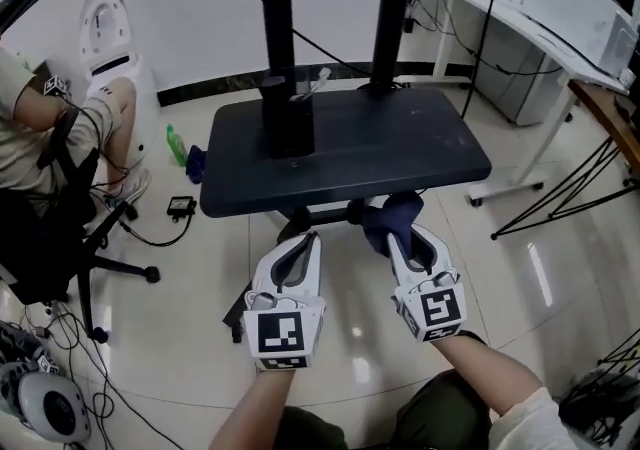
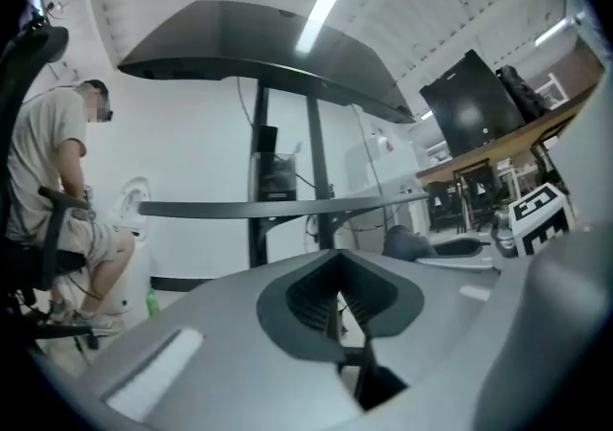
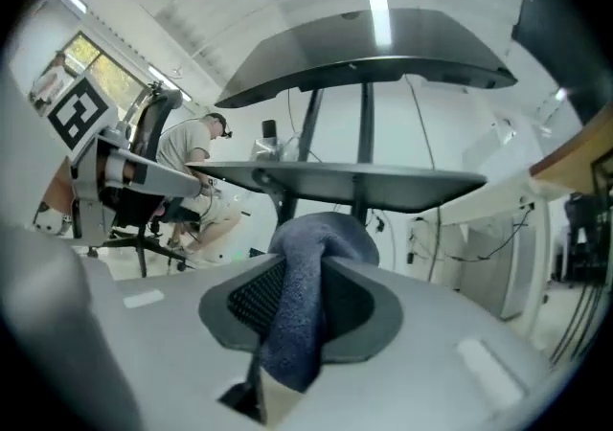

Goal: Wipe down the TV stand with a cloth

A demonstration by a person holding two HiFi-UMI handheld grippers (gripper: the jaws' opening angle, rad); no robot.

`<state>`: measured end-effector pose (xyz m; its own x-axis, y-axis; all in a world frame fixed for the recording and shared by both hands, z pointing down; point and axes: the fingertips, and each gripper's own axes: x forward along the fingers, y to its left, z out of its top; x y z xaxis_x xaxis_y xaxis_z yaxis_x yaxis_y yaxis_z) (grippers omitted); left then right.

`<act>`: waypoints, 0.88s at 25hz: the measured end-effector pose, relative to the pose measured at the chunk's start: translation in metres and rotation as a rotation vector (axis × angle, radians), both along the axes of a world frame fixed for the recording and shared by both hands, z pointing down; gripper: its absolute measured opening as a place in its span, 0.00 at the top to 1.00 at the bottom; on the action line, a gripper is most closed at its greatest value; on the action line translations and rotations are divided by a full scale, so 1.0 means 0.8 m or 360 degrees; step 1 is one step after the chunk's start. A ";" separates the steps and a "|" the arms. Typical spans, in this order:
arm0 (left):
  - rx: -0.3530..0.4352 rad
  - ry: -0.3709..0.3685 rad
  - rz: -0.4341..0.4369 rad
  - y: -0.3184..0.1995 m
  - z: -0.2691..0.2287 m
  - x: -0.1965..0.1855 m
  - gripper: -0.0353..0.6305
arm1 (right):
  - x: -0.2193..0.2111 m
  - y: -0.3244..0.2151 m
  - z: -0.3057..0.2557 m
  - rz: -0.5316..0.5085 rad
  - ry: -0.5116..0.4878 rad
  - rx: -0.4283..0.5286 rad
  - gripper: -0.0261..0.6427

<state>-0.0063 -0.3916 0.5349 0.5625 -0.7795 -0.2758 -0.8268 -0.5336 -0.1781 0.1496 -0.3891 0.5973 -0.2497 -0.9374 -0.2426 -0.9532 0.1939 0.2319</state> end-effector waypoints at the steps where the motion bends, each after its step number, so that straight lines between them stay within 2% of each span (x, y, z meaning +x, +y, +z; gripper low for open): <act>1: -0.0038 0.0022 0.0054 0.002 0.002 0.025 0.68 | 0.017 0.013 -0.005 0.0052 0.0003 -0.0025 0.81; 4: -0.0133 0.0079 0.0155 -0.001 0.004 0.083 0.69 | 0.048 0.032 -0.016 0.0097 0.0026 0.0007 0.81; 7: -0.0125 0.0002 0.0153 -0.015 0.010 0.125 0.69 | 0.064 0.029 -0.013 0.0063 0.0019 -0.0029 0.81; 10: -0.0136 -0.0092 0.0130 -0.043 0.021 0.153 0.69 | 0.082 -0.003 0.001 0.0065 0.0011 -0.0114 0.81; 14: -0.0218 -0.0146 0.0072 -0.095 0.053 0.161 0.69 | 0.081 -0.084 0.005 0.0016 0.0026 -0.0115 0.81; 16: -0.0195 -0.0158 0.0051 -0.113 0.057 0.163 0.69 | 0.077 -0.133 0.008 -0.0008 0.0087 -0.0125 0.81; 20: -0.0222 -0.0036 0.0030 -0.143 0.064 0.163 0.69 | 0.091 -0.208 0.004 -0.0008 0.0061 -0.0137 0.81; 22: -0.0245 -0.0039 0.0004 -0.160 0.084 0.160 0.69 | 0.091 -0.235 0.002 -0.0015 0.0106 -0.0133 0.81</act>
